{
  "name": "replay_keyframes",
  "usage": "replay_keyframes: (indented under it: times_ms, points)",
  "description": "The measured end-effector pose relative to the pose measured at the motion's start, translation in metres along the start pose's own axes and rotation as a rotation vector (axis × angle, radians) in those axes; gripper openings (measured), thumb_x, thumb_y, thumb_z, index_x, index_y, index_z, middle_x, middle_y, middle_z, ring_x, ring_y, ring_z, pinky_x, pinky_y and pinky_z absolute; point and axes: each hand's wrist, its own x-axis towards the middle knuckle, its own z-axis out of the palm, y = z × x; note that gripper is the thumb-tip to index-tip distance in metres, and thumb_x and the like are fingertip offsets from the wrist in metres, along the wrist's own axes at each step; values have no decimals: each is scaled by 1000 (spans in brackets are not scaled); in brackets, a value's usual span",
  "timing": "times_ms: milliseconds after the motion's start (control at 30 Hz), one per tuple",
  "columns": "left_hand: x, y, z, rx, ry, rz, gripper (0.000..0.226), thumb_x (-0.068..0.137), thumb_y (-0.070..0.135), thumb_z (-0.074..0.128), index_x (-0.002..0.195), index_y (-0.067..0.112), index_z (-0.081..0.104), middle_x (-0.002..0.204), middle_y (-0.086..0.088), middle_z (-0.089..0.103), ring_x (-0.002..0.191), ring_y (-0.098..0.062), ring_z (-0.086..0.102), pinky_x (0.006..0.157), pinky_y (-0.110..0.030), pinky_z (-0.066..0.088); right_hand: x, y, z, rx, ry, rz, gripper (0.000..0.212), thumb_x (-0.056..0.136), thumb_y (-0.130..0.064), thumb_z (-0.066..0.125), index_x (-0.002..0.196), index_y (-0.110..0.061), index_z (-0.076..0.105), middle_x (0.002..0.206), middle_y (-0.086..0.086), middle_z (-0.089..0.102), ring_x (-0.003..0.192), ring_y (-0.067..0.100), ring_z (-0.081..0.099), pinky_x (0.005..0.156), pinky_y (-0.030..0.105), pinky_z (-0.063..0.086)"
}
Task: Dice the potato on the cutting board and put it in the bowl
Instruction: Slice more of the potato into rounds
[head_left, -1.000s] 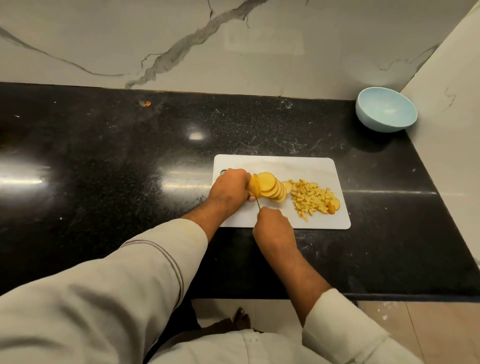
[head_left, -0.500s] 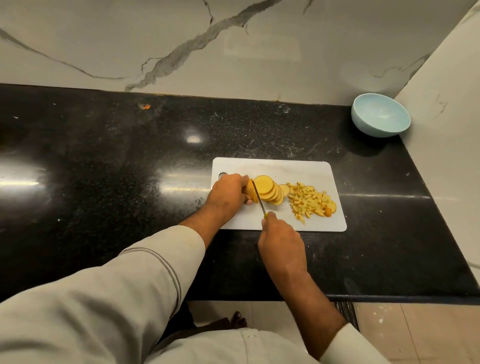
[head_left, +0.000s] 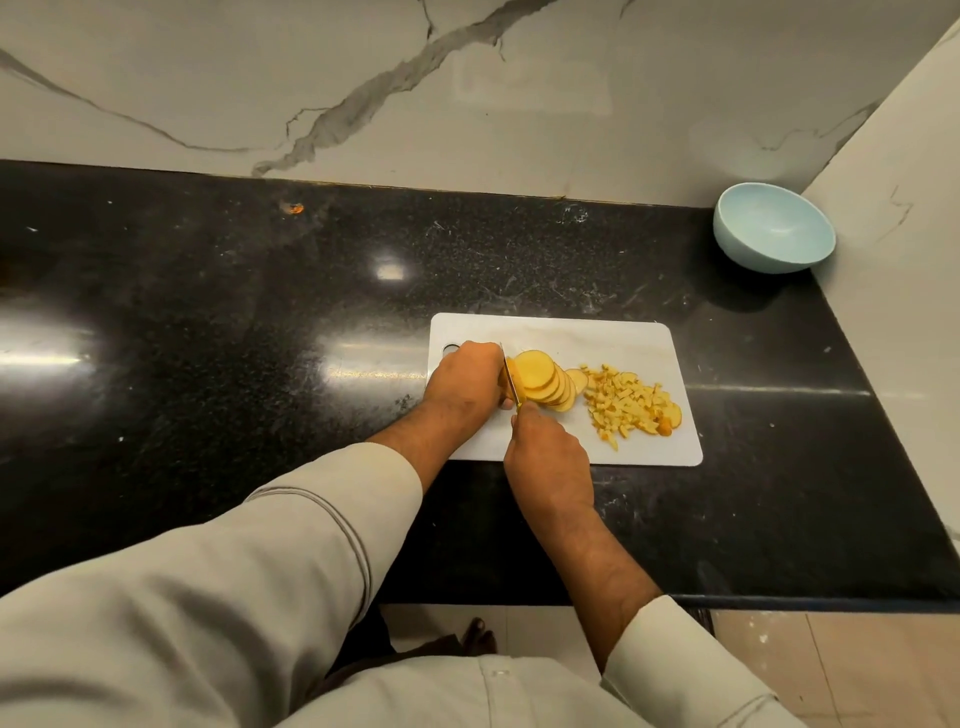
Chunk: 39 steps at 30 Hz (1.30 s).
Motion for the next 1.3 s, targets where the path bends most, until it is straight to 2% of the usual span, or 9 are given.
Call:
replay_keyframes:
  times_ms: [300, 467, 633, 833, 900, 1000, 1067, 1200, 1300]
  points:
    - [4, 1, -4, 18, -14, -16, 19, 82, 20, 73, 80, 14, 55, 92, -11, 65, 88, -28, 62, 76, -36, 52, -2, 6, 5, -32, 16, -39, 26, 101, -16, 36, 124, -10, 48, 98, 9, 63, 81, 29, 63, 59, 33, 35]
    - [1, -1, -3, -16, -17, -12, 19, 78, 22, 76, 84, 9, 64, 90, -11, 68, 87, -28, 62, 77, -37, 53, 0, 5, 4, -64, 17, -50, 29, 100, -15, 36, 126, -9, 46, 99, 9, 63, 82, 29, 64, 58, 32, 35]
    - [-1, 0, -3, 34, 6, 30, 9, 83, 13, 64, 88, 6, 65, 92, -15, 67, 88, -32, 62, 75, -38, 51, 4, -2, 2, -26, 5, -26, 21, 97, -10, 37, 114, -9, 49, 96, 9, 64, 80, 30, 63, 58, 31, 33]
    - [-2, -3, 1, 101, 19, 68, 15, 83, 6, 52, 91, 7, 65, 92, -15, 65, 90, -33, 60, 71, -34, 48, 25, -16, -13, 27, -70, -33, 16, 93, -6, 43, 100, -7, 57, 96, 13, 63, 85, 34, 62, 61, 33, 32]
    - [0, -4, 0, 105, 12, 70, 15, 82, 6, 52, 90, 7, 65, 92, -14, 66, 88, -33, 60, 72, -34, 50, 28, -18, -16, 4, -89, -47, 16, 92, -4, 44, 97, -6, 59, 97, 14, 63, 87, 34, 62, 61, 34, 33]
    - [2, -4, -1, 85, 12, 58, 2, 80, 9, 58, 80, 11, 59, 88, -13, 65, 85, -33, 61, 70, -34, 49, 23, -15, -17, -27, -126, -23, 17, 93, -4, 44, 100, -8, 59, 97, 12, 63, 88, 32, 61, 62, 33, 35]
    - [3, -4, 1, 96, 28, 67, 3, 82, 10, 57, 81, 13, 59, 89, -13, 65, 87, -32, 60, 71, -34, 50, 20, -14, -18, -16, -149, -11, 16, 93, -6, 44, 99, -9, 59, 96, 11, 62, 88, 32, 61, 63, 32, 35]
    - [1, -6, 6, 128, 56, 89, 12, 83, 6, 52, 86, 10, 63, 89, -14, 64, 87, -34, 59, 69, -34, 48, 31, -21, -24, 35, -198, 2, 17, 91, -6, 46, 76, -15, 49, 88, 10, 60, 78, 31, 57, 61, 33, 33]
    - [1, -9, 2, 105, 32, 87, 6, 78, 8, 57, 78, 12, 61, 84, -12, 65, 82, -32, 60, 64, -30, 44, 33, -21, -23, 57, -229, 38, 21, 91, -4, 46, 73, -13, 44, 85, 10, 60, 77, 30, 56, 61, 33, 35]
